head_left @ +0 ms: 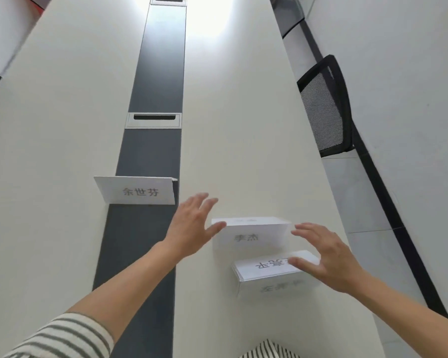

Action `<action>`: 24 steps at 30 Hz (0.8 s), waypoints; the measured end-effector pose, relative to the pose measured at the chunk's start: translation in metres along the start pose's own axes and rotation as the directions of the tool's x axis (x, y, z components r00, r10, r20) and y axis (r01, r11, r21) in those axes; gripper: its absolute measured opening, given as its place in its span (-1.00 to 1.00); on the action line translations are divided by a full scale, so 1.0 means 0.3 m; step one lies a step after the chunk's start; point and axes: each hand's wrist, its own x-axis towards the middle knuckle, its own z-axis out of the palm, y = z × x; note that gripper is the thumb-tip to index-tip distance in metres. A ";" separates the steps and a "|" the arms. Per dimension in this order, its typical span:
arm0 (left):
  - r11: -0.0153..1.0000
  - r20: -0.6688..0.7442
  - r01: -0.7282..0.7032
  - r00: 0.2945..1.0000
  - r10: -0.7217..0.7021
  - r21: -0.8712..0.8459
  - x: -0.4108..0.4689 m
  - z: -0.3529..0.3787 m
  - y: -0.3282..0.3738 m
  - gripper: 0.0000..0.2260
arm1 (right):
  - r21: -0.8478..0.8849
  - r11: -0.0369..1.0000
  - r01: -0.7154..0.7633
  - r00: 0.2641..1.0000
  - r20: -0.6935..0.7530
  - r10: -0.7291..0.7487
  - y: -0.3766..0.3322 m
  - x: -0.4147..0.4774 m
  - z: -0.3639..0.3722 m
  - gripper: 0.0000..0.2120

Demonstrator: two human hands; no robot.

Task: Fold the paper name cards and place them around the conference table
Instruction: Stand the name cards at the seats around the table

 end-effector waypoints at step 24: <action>0.453 0.231 0.399 0.895 -0.382 -0.797 -0.146 -0.028 0.084 -0.86 | 0.601 0.728 -0.330 0.939 0.129 0.319 0.053 -0.241 -0.207 -0.71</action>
